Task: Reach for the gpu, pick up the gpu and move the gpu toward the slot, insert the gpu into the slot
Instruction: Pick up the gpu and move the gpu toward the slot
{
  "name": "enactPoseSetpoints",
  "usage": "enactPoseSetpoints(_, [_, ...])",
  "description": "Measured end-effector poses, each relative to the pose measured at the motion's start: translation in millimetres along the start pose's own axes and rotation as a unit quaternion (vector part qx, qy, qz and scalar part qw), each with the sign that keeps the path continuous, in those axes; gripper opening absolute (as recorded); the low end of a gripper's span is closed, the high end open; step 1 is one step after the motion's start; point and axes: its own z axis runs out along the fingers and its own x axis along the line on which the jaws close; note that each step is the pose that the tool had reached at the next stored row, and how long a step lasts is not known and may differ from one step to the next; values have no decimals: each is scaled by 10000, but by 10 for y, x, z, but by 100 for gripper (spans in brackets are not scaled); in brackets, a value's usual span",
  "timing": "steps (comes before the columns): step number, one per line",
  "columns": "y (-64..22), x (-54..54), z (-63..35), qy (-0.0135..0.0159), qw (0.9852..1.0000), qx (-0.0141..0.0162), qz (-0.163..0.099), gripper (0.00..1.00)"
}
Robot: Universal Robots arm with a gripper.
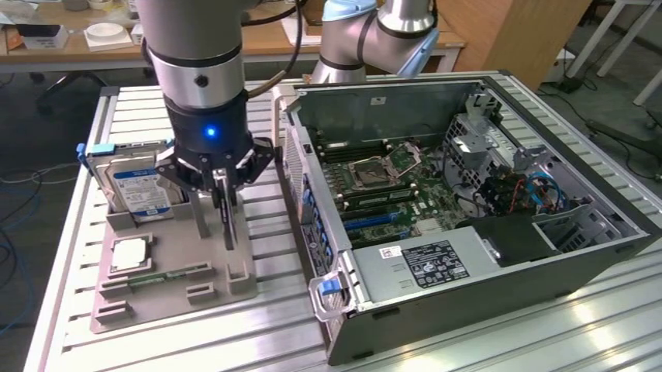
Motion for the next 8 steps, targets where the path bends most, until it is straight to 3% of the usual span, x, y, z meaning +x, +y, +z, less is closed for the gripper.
enactPoseSetpoints(8, [4,7,-70,0,10000,-13,-4,26])
